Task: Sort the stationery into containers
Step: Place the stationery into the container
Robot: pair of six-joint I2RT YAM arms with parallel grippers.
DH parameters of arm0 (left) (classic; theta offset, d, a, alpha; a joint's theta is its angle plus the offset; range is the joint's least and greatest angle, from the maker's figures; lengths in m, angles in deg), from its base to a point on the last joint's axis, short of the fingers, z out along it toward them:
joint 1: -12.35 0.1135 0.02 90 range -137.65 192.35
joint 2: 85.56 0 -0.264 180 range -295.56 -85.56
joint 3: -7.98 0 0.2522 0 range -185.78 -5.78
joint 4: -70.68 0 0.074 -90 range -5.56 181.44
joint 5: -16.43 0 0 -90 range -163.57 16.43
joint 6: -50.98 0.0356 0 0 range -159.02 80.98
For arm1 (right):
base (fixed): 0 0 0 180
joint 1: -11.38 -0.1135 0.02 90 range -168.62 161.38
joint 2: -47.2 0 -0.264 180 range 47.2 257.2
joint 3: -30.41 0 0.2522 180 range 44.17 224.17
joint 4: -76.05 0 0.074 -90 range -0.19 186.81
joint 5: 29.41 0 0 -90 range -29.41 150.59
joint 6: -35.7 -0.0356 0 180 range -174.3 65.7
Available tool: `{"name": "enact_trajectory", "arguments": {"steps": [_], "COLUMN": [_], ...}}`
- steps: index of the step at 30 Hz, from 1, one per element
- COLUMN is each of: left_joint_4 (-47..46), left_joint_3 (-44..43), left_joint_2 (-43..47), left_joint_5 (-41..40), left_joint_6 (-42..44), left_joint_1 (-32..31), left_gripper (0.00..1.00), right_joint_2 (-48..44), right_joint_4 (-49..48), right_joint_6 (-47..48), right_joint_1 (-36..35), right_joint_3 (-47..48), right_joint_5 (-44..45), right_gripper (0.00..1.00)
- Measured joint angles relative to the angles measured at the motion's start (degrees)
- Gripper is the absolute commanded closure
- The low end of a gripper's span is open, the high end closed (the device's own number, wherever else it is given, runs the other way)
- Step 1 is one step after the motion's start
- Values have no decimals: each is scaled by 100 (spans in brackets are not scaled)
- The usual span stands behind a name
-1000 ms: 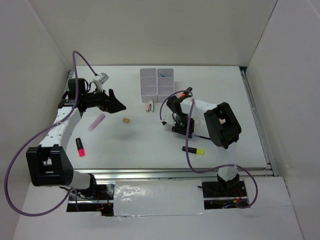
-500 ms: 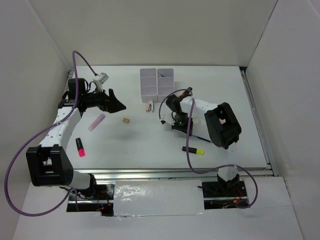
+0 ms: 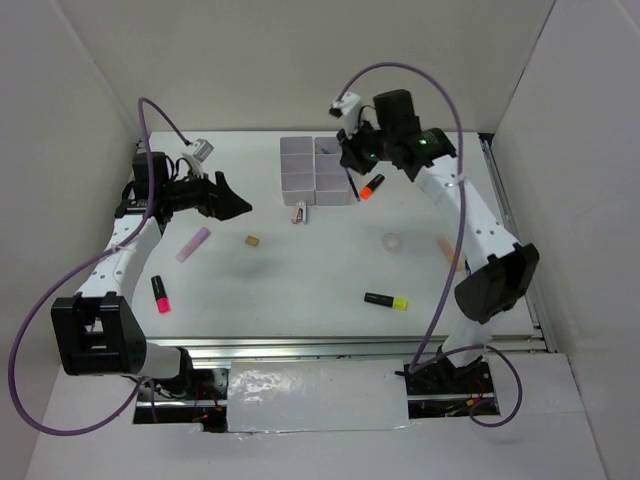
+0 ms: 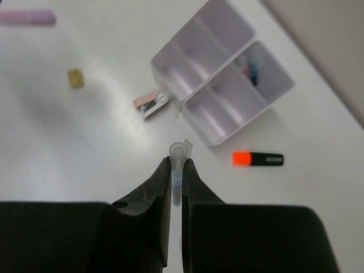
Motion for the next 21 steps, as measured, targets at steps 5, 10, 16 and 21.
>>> {"name": "enact_trajectory", "arguments": {"steps": [5,10,16,21], "left_joint_4": [-463,-894,-1082,-1193], "left_joint_3": [0,0,7,31], "left_joint_2": [2,-11,-122,-199], "left_joint_5": [-37,-61,-83,-101], "left_joint_6": [-326,-623,-748,-745], "left_joint_1": [0,0,0,0], "left_gripper": [1,1,1,1], "right_joint_2": [-549,68,929,1283], "right_joint_4": [-2439,-3912,-4645,-4935], "right_joint_6": [-1056,-1790,-2124,-2105], "right_joint_1": [531,540,542,566], "right_joint_3": [-861,-769,-511,-426], "right_joint_5": [55,199,341,422], "right_gripper": [100,100,100,100]}}
